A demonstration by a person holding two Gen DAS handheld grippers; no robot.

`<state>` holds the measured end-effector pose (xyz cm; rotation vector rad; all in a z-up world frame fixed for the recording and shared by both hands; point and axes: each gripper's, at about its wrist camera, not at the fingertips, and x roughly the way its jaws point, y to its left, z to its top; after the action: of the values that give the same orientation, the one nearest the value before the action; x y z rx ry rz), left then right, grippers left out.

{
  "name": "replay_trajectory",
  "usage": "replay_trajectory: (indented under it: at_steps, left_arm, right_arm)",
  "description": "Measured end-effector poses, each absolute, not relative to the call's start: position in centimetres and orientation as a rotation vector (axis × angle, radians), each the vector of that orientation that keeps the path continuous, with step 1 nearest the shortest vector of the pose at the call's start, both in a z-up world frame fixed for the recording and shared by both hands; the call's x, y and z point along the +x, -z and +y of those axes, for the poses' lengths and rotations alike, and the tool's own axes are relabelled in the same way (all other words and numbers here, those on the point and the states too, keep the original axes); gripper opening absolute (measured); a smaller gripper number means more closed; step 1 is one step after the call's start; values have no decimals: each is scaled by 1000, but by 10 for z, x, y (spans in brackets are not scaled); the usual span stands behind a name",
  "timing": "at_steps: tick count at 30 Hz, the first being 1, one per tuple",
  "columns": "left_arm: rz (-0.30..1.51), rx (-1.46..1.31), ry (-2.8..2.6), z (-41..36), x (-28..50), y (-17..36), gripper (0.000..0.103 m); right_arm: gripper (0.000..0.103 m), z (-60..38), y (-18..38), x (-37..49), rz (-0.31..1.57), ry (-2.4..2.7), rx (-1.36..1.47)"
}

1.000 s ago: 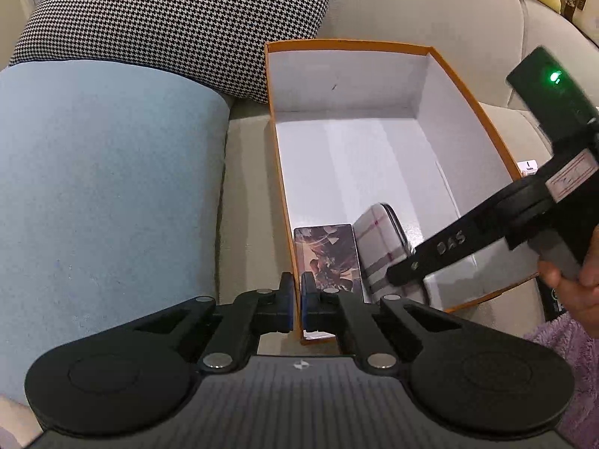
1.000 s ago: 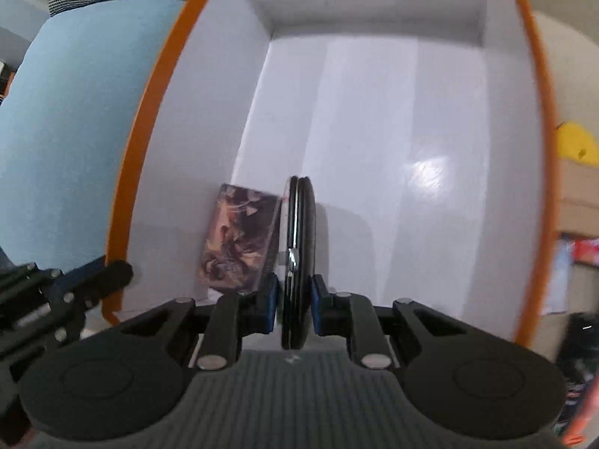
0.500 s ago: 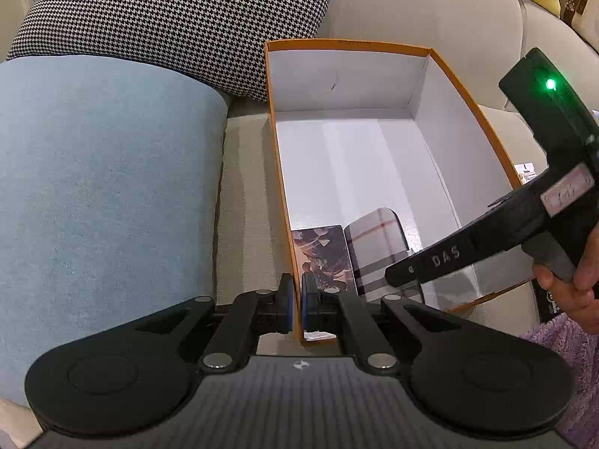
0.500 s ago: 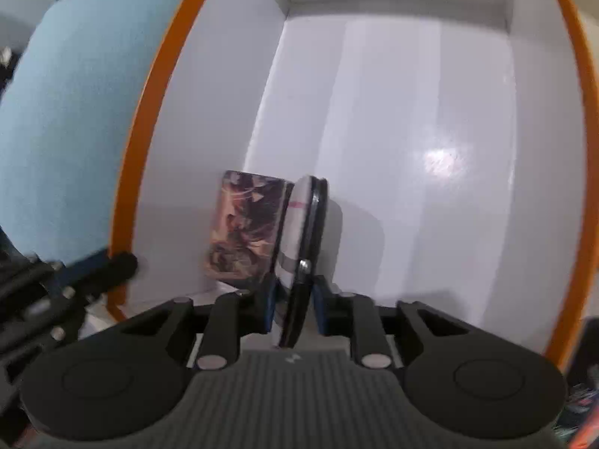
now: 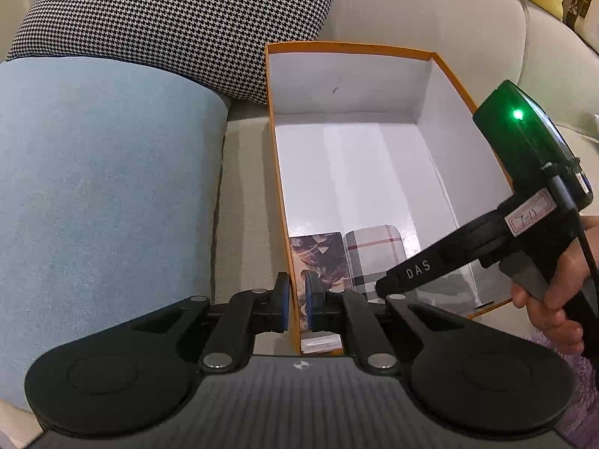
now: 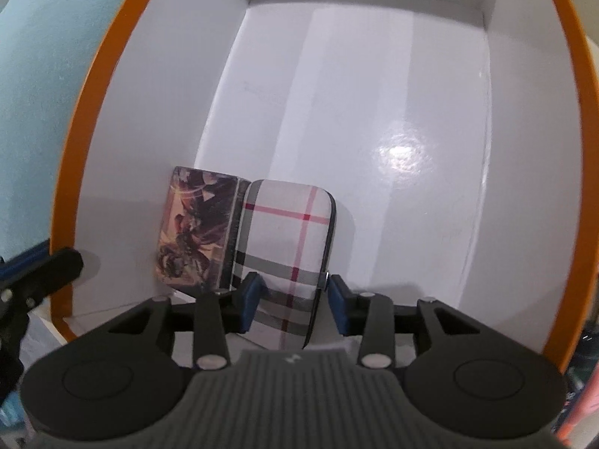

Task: Organize rigid objects
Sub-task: 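Open the left tool releasing the photo card box while the right tool sets the plaid case down, then withdraw both tools from the shoebox back to the remaining items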

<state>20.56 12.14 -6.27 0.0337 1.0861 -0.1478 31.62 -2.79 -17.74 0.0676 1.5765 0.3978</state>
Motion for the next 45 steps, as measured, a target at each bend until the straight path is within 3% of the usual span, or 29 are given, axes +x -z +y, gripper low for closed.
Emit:
replay_trajectory:
  at_steps: [3, 12, 14, 16, 22, 29, 37, 45]
  left_arm:
    - [1079, 49, 139, 120, 204, 64, 4]
    - [1080, 57, 133, 117, 199, 62, 4]
    - [1071, 49, 130, 116, 199, 61, 6]
    - [1039, 29, 130, 117, 195, 56, 15]
    - [881, 4, 147, 101, 174, 22, 15]
    - [799, -57, 298, 48, 154, -10, 15]
    - [857, -169, 508, -25, 145, 2, 18]
    - [978, -141, 525, -86, 150, 46, 19]
  right_arm:
    - [42, -29, 179, 315, 1565, -408, 60]
    - [44, -15, 176, 309, 1521, -457, -37]
    - [44, -15, 163, 305, 1470, -472, -60]
    - [45, -19, 146, 300, 1416, -492, -76]
    - [47, -58, 82, 283, 1203, -545, -60]
    - [47, -114, 41, 260, 1107, -510, -24]
    - [49, -191, 38, 228, 1101, -392, -35]
    - [48, -261, 87, 207, 1203, -250, -20]
